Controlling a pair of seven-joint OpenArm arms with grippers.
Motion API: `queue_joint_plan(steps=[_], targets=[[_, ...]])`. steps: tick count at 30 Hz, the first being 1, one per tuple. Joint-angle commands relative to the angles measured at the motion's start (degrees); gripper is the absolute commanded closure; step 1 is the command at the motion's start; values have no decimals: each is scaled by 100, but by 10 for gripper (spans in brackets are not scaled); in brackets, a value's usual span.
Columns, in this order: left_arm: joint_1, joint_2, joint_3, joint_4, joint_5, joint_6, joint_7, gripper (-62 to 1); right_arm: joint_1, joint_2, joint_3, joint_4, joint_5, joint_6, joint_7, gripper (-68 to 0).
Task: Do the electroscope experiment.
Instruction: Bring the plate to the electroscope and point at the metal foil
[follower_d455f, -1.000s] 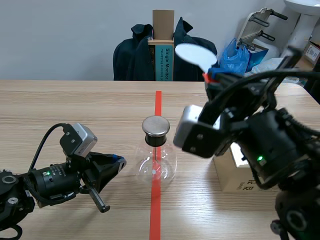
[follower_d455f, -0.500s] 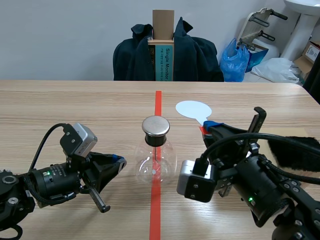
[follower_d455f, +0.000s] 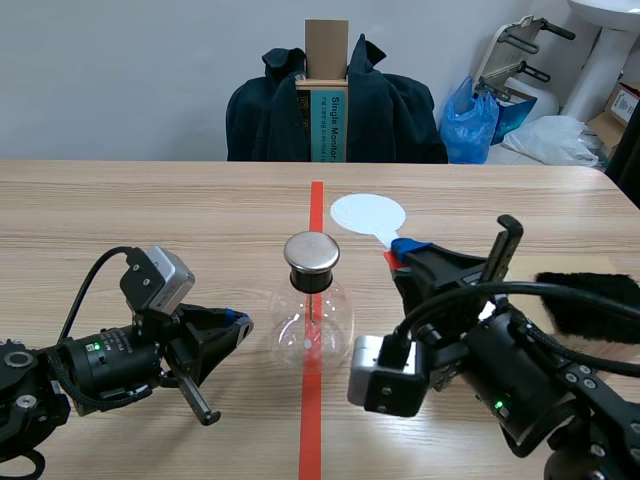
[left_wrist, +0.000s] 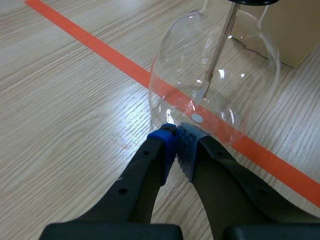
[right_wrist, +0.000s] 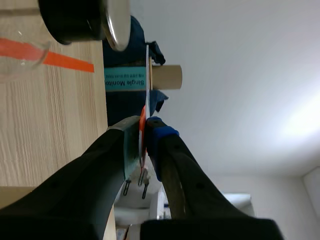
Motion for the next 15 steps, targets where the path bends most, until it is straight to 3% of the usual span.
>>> queue_joint_plan(steps=[1, 8, 15], targets=[[-2, 13, -31, 114, -52, -13, -101, -19, 70, 33, 44, 111, 17, -83, 90, -8], [-2, 13, -31, 114, -52, -13, -103, -19, 68, 33, 44, 111, -151, -87, 531, -8], [-2, 13, -31, 114, -52, -13, -118, -19, 68, 33, 44, 111, -278, -256, 894, -8]])
